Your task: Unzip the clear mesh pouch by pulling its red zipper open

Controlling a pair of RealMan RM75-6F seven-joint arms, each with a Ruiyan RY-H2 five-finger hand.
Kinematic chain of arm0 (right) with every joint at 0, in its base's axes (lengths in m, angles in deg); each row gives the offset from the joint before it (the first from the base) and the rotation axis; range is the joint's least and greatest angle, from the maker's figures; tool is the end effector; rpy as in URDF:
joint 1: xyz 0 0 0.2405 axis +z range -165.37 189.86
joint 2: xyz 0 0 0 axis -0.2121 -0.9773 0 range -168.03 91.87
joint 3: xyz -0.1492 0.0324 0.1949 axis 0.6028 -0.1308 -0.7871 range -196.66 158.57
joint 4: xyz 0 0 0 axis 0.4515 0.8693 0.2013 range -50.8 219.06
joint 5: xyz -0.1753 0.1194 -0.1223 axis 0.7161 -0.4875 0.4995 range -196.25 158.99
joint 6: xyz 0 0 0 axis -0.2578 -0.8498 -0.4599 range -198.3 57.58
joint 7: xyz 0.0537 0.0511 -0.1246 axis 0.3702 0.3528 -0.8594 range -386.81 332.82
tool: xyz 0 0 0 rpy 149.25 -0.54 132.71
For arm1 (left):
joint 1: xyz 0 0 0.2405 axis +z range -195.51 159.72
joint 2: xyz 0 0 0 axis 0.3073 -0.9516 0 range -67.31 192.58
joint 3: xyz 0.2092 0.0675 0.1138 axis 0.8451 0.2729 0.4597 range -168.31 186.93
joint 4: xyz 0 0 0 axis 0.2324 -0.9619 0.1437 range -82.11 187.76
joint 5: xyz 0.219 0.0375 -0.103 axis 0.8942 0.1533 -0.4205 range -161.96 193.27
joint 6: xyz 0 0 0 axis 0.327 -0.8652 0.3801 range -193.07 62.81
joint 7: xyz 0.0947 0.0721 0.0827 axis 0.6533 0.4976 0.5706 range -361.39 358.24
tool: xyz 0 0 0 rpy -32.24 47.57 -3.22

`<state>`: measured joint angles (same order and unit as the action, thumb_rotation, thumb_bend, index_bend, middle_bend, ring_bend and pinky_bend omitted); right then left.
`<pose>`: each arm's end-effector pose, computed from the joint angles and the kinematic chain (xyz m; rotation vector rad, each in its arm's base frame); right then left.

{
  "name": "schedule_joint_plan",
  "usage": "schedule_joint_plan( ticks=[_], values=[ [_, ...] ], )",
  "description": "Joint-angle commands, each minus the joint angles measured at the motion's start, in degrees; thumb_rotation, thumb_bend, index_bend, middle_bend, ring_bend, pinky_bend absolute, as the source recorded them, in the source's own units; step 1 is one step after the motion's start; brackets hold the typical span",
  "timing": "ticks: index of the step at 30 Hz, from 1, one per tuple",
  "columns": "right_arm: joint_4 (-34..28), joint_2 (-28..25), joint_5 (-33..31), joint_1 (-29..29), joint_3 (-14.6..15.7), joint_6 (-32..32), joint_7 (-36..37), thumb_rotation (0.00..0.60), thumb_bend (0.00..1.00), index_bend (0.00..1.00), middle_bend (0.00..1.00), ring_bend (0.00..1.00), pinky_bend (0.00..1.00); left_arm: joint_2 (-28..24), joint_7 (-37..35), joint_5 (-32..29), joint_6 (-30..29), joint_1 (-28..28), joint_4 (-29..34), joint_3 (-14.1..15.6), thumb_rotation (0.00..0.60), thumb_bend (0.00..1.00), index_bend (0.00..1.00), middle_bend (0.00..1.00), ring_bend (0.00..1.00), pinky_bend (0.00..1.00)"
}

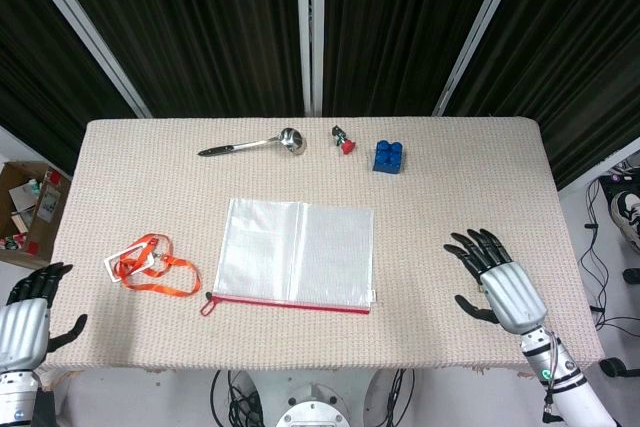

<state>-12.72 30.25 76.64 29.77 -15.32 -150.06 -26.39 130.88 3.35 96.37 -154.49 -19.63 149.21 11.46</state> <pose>-0.2389 -0.2058 0.0588 1.7481 -0.9501 1.1238 -0.3156 0.1432 0.0959 -1.2737 -1.0270 -0.8332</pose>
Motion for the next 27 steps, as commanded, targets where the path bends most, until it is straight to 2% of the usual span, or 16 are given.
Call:
schedule_joint_plan(
  ticks=[1,3,8,13,19,27],
  values=[
    [-1.3,2.2,0.7,2.9,0.0,5.4,0.0,0.600,0.16,0.16,0.09,0.00,0.04,0.2,0.0,0.3,0.6,-0.1,0.1,-0.2,0.600,0.24,0.18,0.14,0.11,0.15],
    [-1.8,3.7,0.4,4.7,-0.2,9.1,-0.1,0.600,0.16,0.16,0.09,0.00,0.04,0.2,-0.1,0.6,0.7,-0.1,0.0,-0.4,0.600,0.24,0.18,0.14,0.11,0.15],
    [-1.7,9.9,-2.5,10.1,-2.7,18.6,-3.6,0.600,0.16,0.16,0.07,0.00,0.00,0.4,-0.1,1.4,0.3,0.4,-0.2,-0.5,0.600,0.24,0.18,0.14,0.11,0.15],
    [2.7,19.2,-7.9,14.9,-5.9,26.4,-9.2,0.600,0.15,0.12,0.01,0.00,0.00,0.8,-1.3,1.8,0.7,0.7,-0.7,-0.7,0.600,0.24,0.18,0.14,0.11,0.15],
    [9.0,27.8,-12.4,18.3,-8.4,30.3,-13.4,0.600,0.15,0.07,0.00,0.00,0.00,1.0,-2.8,2.0,1.6,0.8,-1.7,-0.8,0.600,0.24,0.18,0.14,0.11,0.15],
    [14.1,30.1,-16.6,20.1,-10.0,31.9,-14.1,0.600,0.15,0.07,0.00,0.00,0.00,1.1,-3.6,2.0,2.4,0.9,-2.4,-1.1,0.600,0.24,0.18,0.14,0.11,0.15]
  ],
)
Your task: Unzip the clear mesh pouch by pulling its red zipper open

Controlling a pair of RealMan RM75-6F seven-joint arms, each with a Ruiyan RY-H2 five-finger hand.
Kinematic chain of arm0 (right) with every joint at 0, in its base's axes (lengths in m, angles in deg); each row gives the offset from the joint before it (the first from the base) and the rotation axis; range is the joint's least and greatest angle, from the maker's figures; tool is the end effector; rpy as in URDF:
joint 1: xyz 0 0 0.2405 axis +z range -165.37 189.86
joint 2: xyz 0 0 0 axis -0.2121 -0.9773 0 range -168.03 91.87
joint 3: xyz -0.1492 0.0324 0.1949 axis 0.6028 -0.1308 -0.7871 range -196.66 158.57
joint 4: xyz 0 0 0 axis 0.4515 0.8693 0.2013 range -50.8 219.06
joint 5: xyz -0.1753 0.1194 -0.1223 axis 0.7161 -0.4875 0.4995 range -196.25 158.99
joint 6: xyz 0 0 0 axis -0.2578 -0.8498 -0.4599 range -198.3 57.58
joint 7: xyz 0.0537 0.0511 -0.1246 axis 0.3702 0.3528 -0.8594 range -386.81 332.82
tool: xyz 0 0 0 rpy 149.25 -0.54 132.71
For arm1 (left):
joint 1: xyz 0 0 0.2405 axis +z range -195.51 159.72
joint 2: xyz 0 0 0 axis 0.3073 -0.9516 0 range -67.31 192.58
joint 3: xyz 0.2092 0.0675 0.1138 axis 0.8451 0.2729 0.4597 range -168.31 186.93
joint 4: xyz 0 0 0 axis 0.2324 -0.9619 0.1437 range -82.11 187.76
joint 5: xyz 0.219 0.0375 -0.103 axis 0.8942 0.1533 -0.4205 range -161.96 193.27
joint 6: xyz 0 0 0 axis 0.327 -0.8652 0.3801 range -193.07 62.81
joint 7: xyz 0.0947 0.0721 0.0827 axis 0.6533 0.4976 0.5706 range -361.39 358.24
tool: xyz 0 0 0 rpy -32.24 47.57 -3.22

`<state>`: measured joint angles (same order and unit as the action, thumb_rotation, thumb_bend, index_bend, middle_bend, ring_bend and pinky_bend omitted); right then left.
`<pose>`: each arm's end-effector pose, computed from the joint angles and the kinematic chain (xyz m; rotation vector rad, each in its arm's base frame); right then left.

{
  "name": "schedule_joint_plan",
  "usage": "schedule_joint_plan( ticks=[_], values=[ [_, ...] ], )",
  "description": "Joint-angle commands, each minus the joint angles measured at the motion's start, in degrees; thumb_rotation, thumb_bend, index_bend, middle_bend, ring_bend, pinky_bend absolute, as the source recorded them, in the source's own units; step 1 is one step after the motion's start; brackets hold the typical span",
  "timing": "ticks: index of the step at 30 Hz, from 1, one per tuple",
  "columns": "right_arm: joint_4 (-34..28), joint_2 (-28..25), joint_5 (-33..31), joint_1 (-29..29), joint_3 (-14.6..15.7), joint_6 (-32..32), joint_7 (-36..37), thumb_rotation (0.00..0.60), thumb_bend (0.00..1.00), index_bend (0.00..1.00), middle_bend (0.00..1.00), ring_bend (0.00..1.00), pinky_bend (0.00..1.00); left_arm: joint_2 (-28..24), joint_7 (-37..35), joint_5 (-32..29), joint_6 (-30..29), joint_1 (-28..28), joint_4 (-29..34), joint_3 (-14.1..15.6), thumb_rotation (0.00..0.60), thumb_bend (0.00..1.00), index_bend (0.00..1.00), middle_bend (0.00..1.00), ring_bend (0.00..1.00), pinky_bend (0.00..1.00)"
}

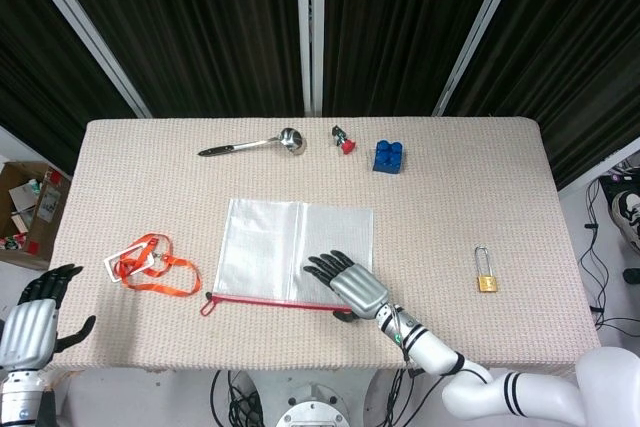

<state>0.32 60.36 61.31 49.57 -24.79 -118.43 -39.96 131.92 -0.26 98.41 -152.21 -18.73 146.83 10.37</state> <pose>-0.1159 -0.2637 -0.1258 2.1791 -1.0623 0.9986 -0.3205 0.1435 0.0892 -1.2868 -1.0663 -0.8675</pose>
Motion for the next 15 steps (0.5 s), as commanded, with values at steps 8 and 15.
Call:
schedule_joint_plan(
  ticks=[8,15],
  values=[
    [4.4,-3.7,-6.8,-0.8,-3.6,-2.2,-0.3,0.600,0.15,0.07,0.00,0.00,0.00,0.4,0.4,0.5,0.6,-0.1,0.0,-0.3,0.600,0.24,0.18,0.14,0.11,0.15],
    [-2.7,-11.1,-4.1,0.3,-5.4,-2.6,4.5,0.600,0.15,0.06,0.00,0.00,0.00,0.5,0.3,0.4,0.8,0.0,0.0,-0.6,0.600,0.24,0.18,0.14,0.11,0.15]
  ],
)
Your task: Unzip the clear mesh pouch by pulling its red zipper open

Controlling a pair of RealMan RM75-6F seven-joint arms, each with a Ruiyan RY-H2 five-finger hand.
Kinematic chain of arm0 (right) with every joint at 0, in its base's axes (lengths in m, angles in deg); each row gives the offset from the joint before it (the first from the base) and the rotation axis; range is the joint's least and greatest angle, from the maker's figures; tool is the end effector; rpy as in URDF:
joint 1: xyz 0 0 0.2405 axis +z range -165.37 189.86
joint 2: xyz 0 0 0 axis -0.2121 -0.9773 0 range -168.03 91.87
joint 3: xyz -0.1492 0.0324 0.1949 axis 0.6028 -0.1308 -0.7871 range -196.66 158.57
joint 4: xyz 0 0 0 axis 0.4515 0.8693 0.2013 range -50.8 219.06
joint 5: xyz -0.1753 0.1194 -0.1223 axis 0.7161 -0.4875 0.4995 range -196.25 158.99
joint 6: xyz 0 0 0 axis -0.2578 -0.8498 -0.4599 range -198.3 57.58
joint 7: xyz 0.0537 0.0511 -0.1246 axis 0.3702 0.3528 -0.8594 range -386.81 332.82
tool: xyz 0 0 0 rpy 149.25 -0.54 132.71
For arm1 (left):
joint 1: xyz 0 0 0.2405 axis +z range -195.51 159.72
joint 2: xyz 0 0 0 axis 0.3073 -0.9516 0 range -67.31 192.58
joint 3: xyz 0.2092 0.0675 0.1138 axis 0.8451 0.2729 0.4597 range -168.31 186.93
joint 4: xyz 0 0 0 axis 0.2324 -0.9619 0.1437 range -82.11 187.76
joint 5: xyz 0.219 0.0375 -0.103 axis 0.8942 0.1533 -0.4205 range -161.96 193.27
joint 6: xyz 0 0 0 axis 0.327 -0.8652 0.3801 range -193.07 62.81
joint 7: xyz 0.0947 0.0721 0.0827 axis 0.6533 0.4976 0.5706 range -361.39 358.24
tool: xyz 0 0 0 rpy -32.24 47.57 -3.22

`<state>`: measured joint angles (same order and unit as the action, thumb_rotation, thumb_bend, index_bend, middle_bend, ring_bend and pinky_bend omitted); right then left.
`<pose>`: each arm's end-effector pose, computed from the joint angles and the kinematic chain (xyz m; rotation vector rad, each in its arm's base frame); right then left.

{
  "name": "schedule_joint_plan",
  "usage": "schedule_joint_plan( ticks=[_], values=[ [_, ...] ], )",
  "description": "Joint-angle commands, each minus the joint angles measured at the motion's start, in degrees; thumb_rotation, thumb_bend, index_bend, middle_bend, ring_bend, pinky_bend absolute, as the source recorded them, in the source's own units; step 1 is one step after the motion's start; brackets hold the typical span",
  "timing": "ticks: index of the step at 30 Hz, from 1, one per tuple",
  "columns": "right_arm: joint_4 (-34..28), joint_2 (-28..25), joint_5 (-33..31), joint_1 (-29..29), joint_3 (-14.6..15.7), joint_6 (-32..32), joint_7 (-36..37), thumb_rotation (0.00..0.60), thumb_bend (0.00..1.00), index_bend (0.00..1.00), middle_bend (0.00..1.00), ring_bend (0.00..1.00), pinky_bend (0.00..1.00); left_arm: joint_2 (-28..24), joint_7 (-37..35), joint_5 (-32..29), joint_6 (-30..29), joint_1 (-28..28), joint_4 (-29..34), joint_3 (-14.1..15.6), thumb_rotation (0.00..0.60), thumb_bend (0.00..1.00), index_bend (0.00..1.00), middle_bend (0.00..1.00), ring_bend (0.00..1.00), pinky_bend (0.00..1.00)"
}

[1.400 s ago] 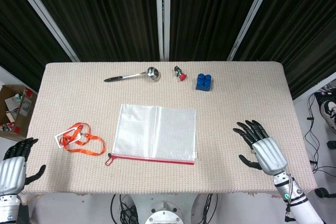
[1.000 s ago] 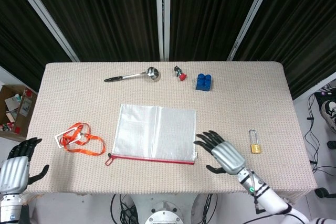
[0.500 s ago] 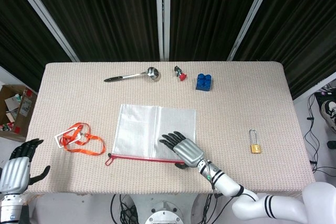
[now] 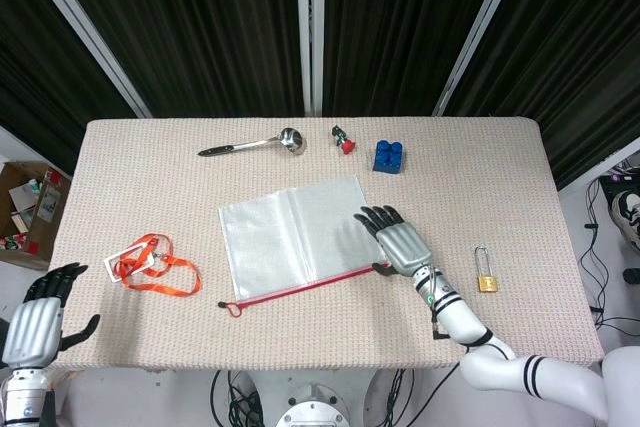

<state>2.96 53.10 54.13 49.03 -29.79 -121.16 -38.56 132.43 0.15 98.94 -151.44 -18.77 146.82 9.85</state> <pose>-0.1613 -0.3284 -0.0679 1.9097 -1.0546 0.9543 -0.3178 0.1460 0.0853 -1.2981 -1.0682 -0.8734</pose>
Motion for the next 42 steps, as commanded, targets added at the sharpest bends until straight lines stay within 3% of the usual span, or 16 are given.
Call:
schedule_joint_plan(
  ticks=[1,6,9,12,17,22,28,36,42],
  values=[
    [-7.1,-4.9,4.6,1.3,-0.4,0.5,4.2,0.600,0.15,0.06,0.00,0.00,0.00,0.0,-0.2,-0.2,0.0,0.1,0.0,-0.1,0.600,0.24,0.18,0.14,0.11,0.15],
    [-13.9,-7.3,11.2,6.4,-0.1,4.6,4.8,0.600,0.15,0.13,0.05,0.00,0.00,0.2,-0.5,0.0,-0.1,0.4,-0.1,0.0,0.600,0.24,0.18,0.14,0.11,0.15],
    [-15.1,-5.6,10.5,11.0,-1.0,9.3,1.3,0.600,0.16,0.15,0.06,0.00,0.00,0.4,-1.0,0.2,-0.4,0.9,-0.3,0.2,0.600,0.24,0.18,0.14,0.11,0.15],
    [-14.5,-2.2,5.1,16.4,-2.7,15.4,-3.3,0.600,0.18,0.18,0.06,0.00,0.00,0.7,-1.7,0.6,-0.9,1.4,-0.8,0.4,0.600,0.24,0.18,0.14,0.11,0.15],
    [-10.4,3.6,-6.8,24.0,-3.9,19.9,-11.7,0.600,0.21,0.20,0.06,0.00,0.00,1.2,-2.9,1.3,-1.5,2.0,-1.8,0.7,0.600,0.24,0.18,0.14,0.11,0.15],
    [-4.6,9.7,-19.5,32.1,-2.5,19.6,-19.2,0.600,0.32,0.22,0.06,0.00,0.00,1.9,-4.5,1.8,-1.4,2.2,-3.3,1.0,0.600,0.24,0.18,0.14,0.11,0.15],
    [0.1,14.6,-30.3,39.5,-1.1,19.4,-22.5,0.600,0.45,0.22,0.06,0.00,0.00,2.8,-6.2,1.7,-1.1,2.4,-4.9,1.0,0.600,0.24,0.18,0.14,0.11,0.15],
    [4.4,17.5,-34.2,43.8,0.2,19.4,-21.6,0.600,0.48,0.23,0.06,0.00,0.00,3.6,-7.9,1.5,-0.1,2.5,-6.7,1.0,0.600,0.24,0.18,0.14,0.11,0.15],
    [2.8,17.0,-31.2,43.8,2.2,18.2,-20.6,0.600,0.48,0.27,0.06,0.00,0.00,3.9,-8.8,1.4,0.0,2.7,-7.5,0.9,0.600,0.24,0.18,0.14,0.11,0.15]
  ],
)
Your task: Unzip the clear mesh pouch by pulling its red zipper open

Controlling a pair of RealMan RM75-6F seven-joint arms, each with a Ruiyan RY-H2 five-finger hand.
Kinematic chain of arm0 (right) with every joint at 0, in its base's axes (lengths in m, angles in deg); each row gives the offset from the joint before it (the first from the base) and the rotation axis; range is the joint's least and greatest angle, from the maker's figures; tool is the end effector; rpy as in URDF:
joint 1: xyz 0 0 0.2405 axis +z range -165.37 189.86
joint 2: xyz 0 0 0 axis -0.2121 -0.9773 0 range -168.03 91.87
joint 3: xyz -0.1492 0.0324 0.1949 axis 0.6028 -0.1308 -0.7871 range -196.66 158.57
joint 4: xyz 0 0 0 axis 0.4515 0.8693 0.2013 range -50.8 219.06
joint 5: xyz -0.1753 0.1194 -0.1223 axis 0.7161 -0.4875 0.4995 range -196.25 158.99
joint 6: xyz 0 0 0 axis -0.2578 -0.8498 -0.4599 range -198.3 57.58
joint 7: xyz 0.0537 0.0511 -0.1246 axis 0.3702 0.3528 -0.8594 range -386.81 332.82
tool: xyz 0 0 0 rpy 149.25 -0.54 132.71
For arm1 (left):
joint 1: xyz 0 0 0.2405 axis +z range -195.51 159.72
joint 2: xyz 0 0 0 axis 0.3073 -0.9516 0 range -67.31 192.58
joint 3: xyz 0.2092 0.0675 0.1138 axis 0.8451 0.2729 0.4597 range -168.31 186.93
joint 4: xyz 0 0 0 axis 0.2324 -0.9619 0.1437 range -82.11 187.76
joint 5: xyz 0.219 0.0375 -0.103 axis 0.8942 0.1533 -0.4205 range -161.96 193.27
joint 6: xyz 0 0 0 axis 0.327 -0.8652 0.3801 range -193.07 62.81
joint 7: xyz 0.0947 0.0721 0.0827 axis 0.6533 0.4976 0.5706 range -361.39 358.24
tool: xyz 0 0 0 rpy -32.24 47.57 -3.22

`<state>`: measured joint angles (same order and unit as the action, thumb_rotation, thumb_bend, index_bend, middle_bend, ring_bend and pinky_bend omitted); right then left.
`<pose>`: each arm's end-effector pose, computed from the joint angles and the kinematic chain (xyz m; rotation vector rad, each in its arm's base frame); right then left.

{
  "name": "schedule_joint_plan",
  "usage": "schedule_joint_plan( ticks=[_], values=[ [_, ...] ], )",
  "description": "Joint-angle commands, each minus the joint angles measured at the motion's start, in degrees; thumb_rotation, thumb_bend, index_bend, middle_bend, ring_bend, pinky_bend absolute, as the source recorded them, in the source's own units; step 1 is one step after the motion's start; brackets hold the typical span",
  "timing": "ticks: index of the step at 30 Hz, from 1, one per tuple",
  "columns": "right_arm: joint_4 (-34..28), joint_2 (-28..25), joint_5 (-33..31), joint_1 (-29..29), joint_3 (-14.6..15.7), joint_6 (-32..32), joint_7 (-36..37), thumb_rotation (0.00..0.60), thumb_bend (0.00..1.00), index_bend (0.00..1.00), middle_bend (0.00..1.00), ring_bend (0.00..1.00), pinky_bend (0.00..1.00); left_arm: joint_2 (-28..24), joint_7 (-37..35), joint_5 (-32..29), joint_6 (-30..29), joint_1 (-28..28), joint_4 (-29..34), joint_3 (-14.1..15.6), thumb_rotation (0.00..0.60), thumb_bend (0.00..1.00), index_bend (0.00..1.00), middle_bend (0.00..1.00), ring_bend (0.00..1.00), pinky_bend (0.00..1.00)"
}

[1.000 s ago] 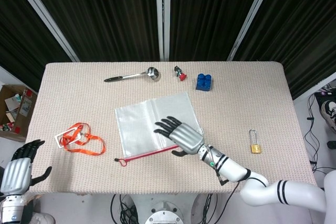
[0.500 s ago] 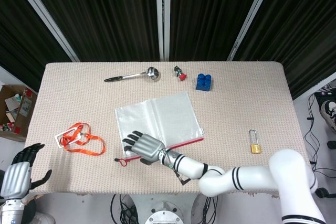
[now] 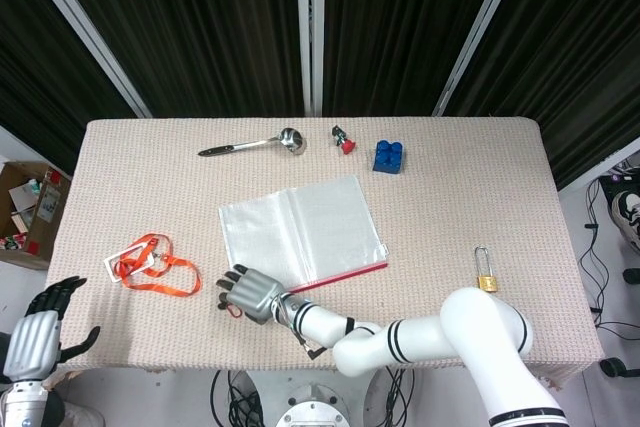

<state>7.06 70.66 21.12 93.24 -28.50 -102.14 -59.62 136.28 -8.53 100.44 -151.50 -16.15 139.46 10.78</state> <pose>0.0630 -0.2728 -0.1991 2.6420 -0.7648 0.7414 -0.3407 0.1271 0.0720 -1.2526 -1.1570 -0.9139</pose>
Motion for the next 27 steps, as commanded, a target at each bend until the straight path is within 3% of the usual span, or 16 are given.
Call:
schedule_joint_plan(
  ticks=[1,7,12,19,27],
  values=[
    [-2.5,-1.1,3.1,-0.9,1.5,-1.6,0.6,0.600,0.48,0.27,0.06,0.00,0.00,0.1,-0.2,-0.1,0.1,0.1,-0.3,0.0,0.600,0.24,0.18,0.14,0.11,0.15],
    [-8.0,-4.2,8.5,-3.4,4.5,-4.9,0.7,0.600,0.47,0.32,0.08,0.00,0.00,0.5,-0.5,0.2,0.5,-0.1,-0.7,0.0,0.600,0.24,0.18,0.14,0.11,0.15],
    [-9.0,-4.6,11.2,-4.3,6.0,-7.1,-0.2,0.600,0.43,0.35,0.10,0.00,0.00,0.6,-0.3,0.2,0.9,-0.2,-0.4,0.0,0.600,0.24,0.18,0.14,0.11,0.15],
    [-5.8,-2.5,18.1,-6.0,5.1,-10.3,1.9,0.600,0.19,0.35,0.10,0.00,0.00,0.3,-0.1,0.3,0.4,0.1,0.1,0.0,0.600,0.24,0.18,0.14,0.11,0.15],
    [1.7,1.2,29.2,-7.0,5.6,-10.9,6.8,0.600,0.15,0.38,0.11,0.00,0.00,0.2,-0.8,0.1,0.8,0.2,0.3,0.0,0.600,0.24,0.18,0.14,0.11,0.15]
  ],
)
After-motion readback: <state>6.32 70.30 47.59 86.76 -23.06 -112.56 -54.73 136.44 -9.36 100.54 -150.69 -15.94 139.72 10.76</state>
